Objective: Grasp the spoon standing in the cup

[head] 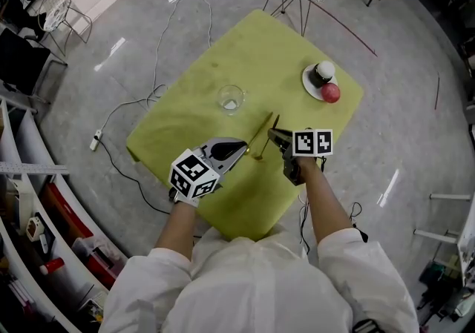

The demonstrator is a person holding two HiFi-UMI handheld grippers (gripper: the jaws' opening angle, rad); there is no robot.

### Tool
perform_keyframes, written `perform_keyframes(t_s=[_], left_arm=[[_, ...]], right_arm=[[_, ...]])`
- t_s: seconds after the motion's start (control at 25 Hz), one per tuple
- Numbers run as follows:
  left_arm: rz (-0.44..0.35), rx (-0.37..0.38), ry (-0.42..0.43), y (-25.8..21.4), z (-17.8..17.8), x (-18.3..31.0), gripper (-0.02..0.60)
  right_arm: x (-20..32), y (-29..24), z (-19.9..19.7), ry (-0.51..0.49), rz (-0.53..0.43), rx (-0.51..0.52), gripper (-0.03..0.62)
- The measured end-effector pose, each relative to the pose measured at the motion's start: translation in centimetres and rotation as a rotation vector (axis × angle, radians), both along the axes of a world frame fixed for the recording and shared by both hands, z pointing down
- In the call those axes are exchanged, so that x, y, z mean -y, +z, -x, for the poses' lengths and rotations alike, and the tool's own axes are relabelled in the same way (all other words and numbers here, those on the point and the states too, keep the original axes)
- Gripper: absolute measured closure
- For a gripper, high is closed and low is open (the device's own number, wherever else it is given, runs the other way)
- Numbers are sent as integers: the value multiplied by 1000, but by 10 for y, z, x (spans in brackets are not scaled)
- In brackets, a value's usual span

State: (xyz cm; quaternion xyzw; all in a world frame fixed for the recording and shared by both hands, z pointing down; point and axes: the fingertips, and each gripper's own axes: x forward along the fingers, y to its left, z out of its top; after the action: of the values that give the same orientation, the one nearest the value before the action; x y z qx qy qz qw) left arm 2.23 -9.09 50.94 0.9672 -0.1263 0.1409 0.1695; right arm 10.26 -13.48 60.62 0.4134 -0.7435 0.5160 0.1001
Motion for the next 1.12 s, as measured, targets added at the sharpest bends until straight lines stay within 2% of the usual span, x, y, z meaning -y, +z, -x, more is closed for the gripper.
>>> perform_keyframes(t_s=[0.16, 0.28, 0.52, 0.88, 1.12], left_arm=[[-1, 2, 2, 1, -1, 0, 577], [-3, 0, 2, 0, -1, 1, 577], [-5, -2, 6, -2, -3, 0, 577], [-9, -4, 7, -4, -5, 3, 577], [-16, -6, 4, -6, -3, 3, 577]], right_arm=[[1, 5, -4, -4, 18, -44, 568], [1, 9, -8, -8, 38, -90, 512], [1, 12, -21, -1, 61, -167, 508], [4, -7, -22, 7, 5, -122, 508], [-1, -29, -9, -19, -76, -94, 508]])
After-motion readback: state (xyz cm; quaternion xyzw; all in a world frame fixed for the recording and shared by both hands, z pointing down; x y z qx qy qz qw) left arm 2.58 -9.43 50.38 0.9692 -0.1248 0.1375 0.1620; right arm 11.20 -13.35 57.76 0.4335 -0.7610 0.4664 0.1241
